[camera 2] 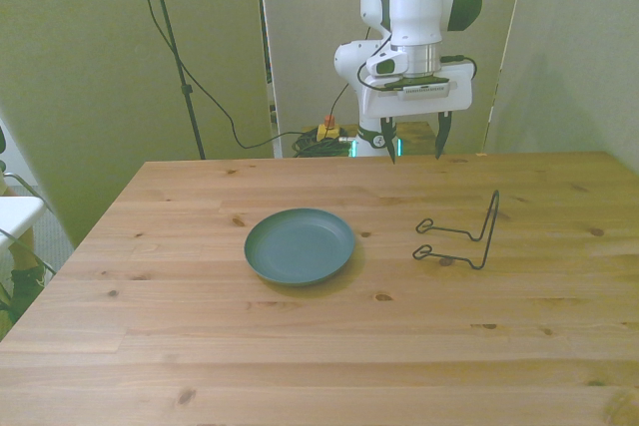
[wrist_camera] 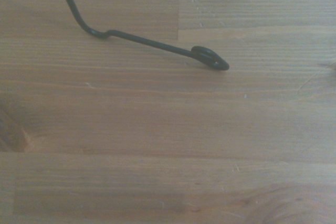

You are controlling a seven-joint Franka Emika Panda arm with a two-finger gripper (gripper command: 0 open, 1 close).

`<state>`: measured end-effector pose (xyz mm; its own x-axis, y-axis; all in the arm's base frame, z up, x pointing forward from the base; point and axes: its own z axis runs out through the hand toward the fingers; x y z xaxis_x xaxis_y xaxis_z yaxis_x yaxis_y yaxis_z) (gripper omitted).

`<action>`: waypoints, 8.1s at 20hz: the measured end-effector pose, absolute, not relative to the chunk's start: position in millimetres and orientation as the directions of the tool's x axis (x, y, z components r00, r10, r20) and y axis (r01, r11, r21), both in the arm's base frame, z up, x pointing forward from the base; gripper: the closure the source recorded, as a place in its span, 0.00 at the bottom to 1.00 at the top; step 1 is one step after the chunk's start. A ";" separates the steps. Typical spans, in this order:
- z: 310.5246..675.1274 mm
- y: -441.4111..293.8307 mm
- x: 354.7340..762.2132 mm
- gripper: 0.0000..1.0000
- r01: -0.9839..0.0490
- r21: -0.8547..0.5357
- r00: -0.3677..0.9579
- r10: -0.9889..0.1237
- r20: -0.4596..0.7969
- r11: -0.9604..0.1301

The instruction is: Load the plate

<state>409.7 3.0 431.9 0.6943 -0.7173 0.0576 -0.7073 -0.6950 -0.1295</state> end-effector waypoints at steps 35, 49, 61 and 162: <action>373.9 -76.6 603.0 0.00 -0.895 0.170 0.445 -0.835 0.323 -0.411; 353.4 -90.8 608.8 1.00 -0.898 0.201 0.437 -0.841 0.320 -0.390; 347.6 -93.7 609.0 1.00 -0.893 0.217 0.447 -0.833 0.325 -0.395; 477.0 17.3 524.0 0.00 -0.311 -0.629 0.923 -0.384 -0.021 -0.712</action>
